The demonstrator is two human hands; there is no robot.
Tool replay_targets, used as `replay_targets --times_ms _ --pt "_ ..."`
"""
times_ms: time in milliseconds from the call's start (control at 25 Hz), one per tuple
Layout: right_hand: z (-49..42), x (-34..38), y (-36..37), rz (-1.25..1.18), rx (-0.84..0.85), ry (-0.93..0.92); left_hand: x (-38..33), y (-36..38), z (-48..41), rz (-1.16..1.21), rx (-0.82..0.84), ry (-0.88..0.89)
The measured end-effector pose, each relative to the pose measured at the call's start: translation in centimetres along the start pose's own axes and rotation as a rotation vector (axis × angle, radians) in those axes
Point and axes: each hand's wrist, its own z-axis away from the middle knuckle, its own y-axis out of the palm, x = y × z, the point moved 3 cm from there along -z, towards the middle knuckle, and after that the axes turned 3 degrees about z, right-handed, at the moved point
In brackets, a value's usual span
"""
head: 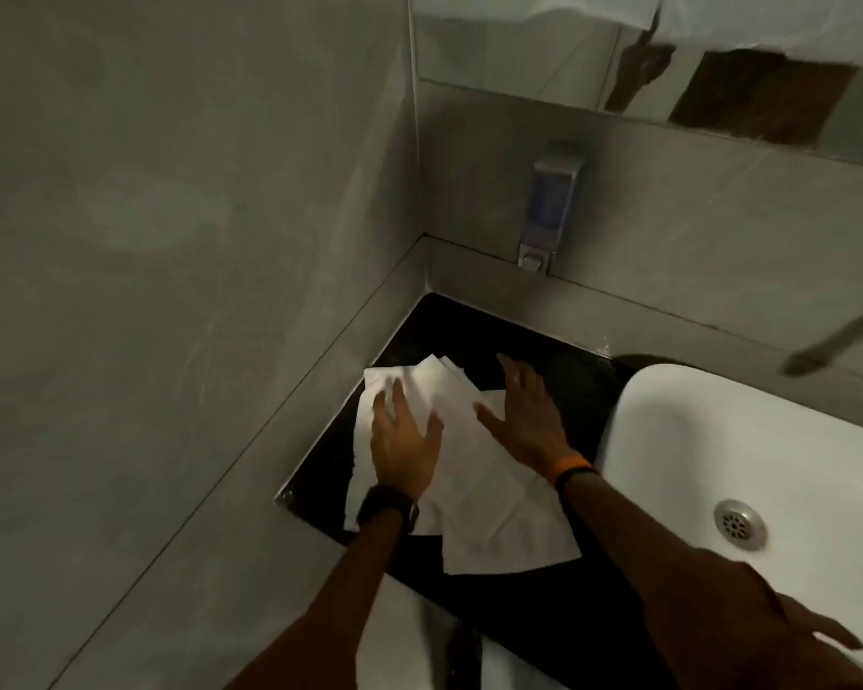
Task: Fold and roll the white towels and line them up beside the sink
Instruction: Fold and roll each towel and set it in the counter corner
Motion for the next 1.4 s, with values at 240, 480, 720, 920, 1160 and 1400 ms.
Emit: replay_targets --times_ms 240,480,720,920,1160,1400 --pt "-0.2 -3.5 6.9 -0.047 0.305 0.203 5.3 5.7 2.1 0.355 -0.02 -0.401" --pt "-3.1 -4.0 8.2 -0.011 0.368 0.212 4.1 7.7 1.6 0.445 -0.088 -0.413" --pt "-3.5 -4.9 8.2 -0.188 0.564 0.312 3.4 6.5 0.3 0.284 0.019 -0.242" --pt "-1.6 -4.3 5.5 -0.615 0.447 0.334 -0.8 4.5 -1.8 0.345 0.114 -0.059" --pt "2.4 -7.0 -5.6 -1.145 0.083 0.378 -11.3 2.3 -0.2 0.689 0.373 0.145" --pt "12.4 -17.2 -18.3 -1.282 -0.228 0.354 -23.7 10.0 7.0 0.688 0.561 0.294"
